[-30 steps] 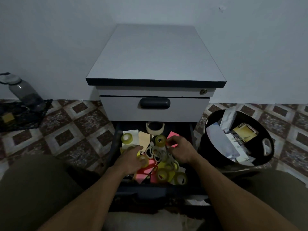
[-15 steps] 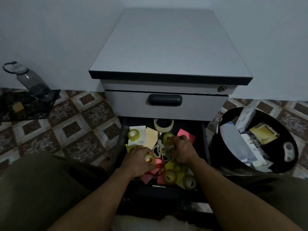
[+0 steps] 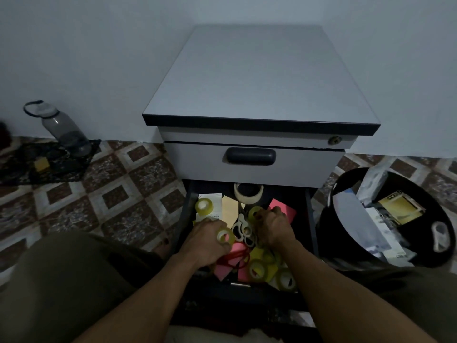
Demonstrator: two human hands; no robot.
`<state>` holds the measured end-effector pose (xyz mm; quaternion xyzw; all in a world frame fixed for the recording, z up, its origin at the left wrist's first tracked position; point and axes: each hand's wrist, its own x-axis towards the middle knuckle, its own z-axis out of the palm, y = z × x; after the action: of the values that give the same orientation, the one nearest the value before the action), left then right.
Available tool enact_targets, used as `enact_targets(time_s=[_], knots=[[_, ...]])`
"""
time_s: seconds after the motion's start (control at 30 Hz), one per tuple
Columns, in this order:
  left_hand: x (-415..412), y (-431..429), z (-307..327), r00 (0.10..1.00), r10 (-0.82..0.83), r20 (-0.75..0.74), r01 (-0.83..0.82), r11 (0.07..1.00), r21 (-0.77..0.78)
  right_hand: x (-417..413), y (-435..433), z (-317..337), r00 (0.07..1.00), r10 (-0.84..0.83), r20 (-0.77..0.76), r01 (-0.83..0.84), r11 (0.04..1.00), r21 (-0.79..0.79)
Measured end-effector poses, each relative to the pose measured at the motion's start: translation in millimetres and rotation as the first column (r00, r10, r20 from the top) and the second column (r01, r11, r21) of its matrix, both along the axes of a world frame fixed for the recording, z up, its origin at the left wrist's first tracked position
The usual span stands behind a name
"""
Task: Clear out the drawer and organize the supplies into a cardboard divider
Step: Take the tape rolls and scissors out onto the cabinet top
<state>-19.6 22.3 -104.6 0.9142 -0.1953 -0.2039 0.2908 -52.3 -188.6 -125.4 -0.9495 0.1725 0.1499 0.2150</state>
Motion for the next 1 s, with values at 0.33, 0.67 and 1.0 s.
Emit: enact_targets(time_s=[0.33, 0.67, 1.0], knots=[[-0.4, 5.0, 27.6, 0.995, 0.092, 0.043, -0.088, 0.994, -0.069, -23.9, -2.5, 21.1, 0.991, 0.016, 0.132, -0.024, 0.998, 0.066], [-7.9, 12.7, 67.4, 0.99, 0.088, 0.113, -0.081, 0.995, -0.065, -53.0, 15.3, 76.1, 0.937, 0.003, 0.35, -0.057, 0.988, 0.146], [-0.8, 27.5, 177.0, 0.969, 0.038, 0.244, 0.0, 0.988, -0.157, -62.0, 31.3, 191.2, 0.765, 0.133, 0.631, -0.223, 0.973, 0.065]])
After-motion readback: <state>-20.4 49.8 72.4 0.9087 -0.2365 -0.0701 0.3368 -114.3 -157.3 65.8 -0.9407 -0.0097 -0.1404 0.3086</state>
